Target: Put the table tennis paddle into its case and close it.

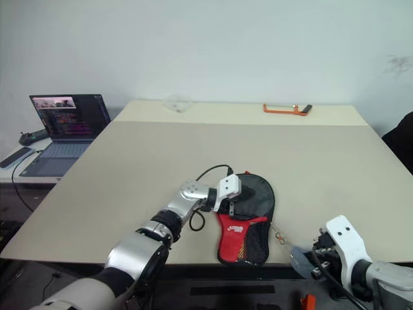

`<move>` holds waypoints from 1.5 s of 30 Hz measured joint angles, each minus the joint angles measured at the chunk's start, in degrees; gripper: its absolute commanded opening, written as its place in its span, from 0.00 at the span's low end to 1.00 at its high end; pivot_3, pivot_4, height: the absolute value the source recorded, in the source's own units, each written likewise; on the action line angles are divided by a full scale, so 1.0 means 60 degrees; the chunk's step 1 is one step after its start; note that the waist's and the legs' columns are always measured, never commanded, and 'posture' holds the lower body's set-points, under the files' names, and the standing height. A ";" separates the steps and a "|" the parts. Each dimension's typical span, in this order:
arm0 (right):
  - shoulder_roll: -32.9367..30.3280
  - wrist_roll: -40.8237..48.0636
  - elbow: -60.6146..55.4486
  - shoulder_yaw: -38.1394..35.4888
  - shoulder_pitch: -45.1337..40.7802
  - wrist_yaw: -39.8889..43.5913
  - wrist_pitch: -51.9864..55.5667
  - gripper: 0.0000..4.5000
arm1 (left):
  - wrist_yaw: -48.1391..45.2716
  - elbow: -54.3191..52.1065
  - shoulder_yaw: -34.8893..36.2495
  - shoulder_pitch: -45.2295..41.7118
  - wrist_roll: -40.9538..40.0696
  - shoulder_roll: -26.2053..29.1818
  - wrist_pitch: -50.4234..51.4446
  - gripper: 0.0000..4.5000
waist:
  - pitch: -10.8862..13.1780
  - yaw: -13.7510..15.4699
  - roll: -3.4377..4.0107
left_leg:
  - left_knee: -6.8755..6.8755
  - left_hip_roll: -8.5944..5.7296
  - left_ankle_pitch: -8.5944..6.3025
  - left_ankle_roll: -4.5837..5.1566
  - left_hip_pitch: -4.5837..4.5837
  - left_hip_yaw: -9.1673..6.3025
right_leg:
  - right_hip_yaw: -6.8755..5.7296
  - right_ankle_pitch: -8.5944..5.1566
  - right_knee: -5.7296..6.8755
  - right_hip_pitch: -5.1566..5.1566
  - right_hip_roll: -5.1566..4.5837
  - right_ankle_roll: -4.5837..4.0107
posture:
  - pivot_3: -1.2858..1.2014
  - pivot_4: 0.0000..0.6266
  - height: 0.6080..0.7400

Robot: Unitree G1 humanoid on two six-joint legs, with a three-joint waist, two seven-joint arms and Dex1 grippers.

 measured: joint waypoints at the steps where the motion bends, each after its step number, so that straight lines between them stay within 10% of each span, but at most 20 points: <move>1: -0.0156 0.0623 0.0002 -0.0200 0.0340 -0.0288 -0.0267 0.01 | 0.0005 0.0005 -0.0017 -0.0004 0.0003 -0.0041 0.0010 1.00 | -0.0007 0.0032 0.0003 | 0.0001 -0.0002 -0.0011 0.0005 -0.0001 -0.0001 | 0.0001 0.0000 -0.0010 0.0005 -0.0003 -0.0004 | 0.52 0.24 1.00; 8: -0.2130 0.5501 -0.0030 -0.0042 0.2840 -0.3603 -0.2715 0.01 | 0.0251 0.0142 -0.0196 -0.0051 0.0116 -0.0095 0.0035 1.00 | -0.0054 0.0013 -0.0053 | 0.0011 0.0001 -0.0064 0.0042 0.0031 0.0004 | -0.0001 -0.0011 -0.0119 0.0106 -0.0015 0.0025 | 0.52 0.24 1.00; 18: -0.3263 0.8307 -0.0005 0.0912 0.2631 -0.5737 -0.3859 0.01 | 0.0544 0.0188 -0.0263 -0.0122 0.0345 -0.0213 0.0001 1.00 | -0.0060 0.0046 -0.0064 | 0.0020 0.0004 -0.0063 0.0041 0.0023 -0.0002 | -0.0006 -0.0018 -0.0136 0.0136 -0.0016 0.0038 | 0.52 0.24 1.00; 21: -0.3281 0.8182 -0.0008 0.1120 0.2666 -0.6018 -0.4024 0.01 | 0.0555 0.0208 -0.0267 -0.0138 0.0368 -0.0227 -0.0053 1.00 | -0.0060 0.0054 -0.0064 | 0.0021 0.0003 -0.0063 0.0041 0.0025 -0.0014 | -0.0016 -0.0017 -0.0148 0.0134 -0.0017 0.0040 | 0.52 0.24 1.00; 34: -0.3980 0.7776 -0.0031 0.0522 0.2622 -0.4123 -0.4857 0.97 | 0.0491 0.0194 -0.0159 -0.0054 0.0300 -0.0275 -0.0129 1.00 | -0.0063 0.0047 -0.0057 | 0.0018 0.0007 -0.0063 0.0041 0.0000 -0.0109 | -0.0119 -0.0015 -0.0220 0.0158 -0.0018 0.0038 | 0.52 0.24 1.00; 45: -0.2611 0.2470 0.2143 0.3255 -0.1706 -0.2552 -0.6645 0.99 | -0.0514 -0.0166 0.0305 0.0218 -0.0332 -0.0151 -0.0325 1.00 | -0.0022 -0.0017 -0.0027 | -0.0012 0.0002 -0.0077 0.0023 -0.0029 -0.0118 | -0.0131 0.0002 -0.0255 0.0123 -0.0015 0.0001 | 0.52 0.24 1.00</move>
